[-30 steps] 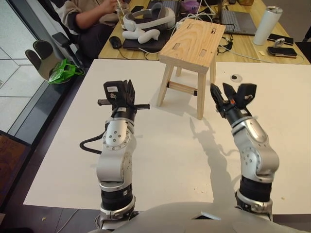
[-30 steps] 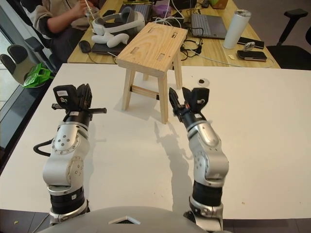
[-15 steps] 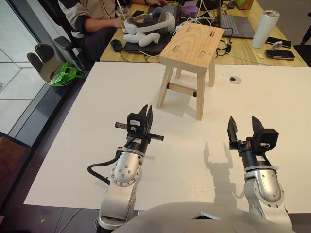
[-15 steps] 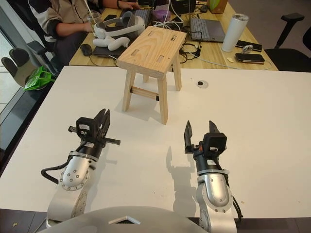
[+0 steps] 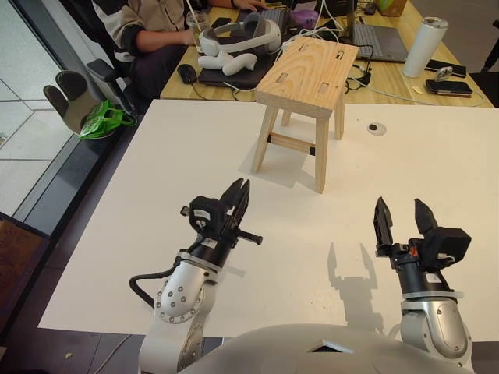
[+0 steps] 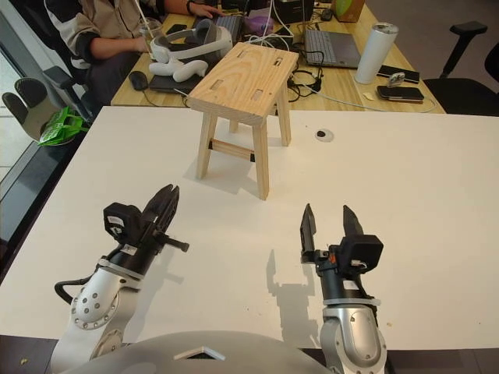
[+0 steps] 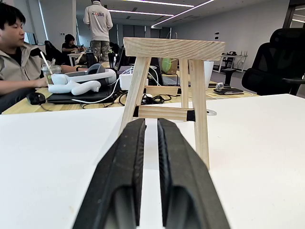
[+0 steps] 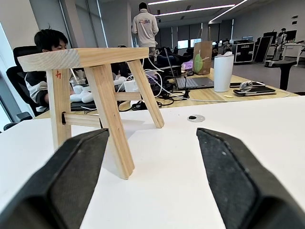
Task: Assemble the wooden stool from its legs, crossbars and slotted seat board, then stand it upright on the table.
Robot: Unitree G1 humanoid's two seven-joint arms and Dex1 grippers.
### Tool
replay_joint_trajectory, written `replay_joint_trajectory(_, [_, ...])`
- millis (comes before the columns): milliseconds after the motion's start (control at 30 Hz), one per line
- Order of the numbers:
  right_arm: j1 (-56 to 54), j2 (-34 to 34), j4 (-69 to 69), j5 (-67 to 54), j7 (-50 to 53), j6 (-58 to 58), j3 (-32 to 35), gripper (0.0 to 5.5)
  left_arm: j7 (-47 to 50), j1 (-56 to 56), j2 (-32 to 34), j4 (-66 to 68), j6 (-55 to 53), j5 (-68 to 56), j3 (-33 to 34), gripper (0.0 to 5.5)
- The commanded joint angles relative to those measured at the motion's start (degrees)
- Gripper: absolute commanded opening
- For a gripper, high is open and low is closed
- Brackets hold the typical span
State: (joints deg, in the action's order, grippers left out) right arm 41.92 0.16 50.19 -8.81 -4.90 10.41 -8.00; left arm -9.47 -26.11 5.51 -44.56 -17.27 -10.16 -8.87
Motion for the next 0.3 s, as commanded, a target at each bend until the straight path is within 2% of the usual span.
replay_joint_trajectory(33, [-2.77,0.26,-5.70,-2.95,-0.29,0.03,2.01,3.42,0.37,1.63,-2.12,5.83,2.19,-2.60,1.99,0.44])
replay_joint_trajectory(300, [-2.52,-1.53,-8.00,-3.76,-1.87,-2.25,2.74,3.42,0.68,0.15,-1.78,8.34,5.68,-0.45,0.32,0.44])
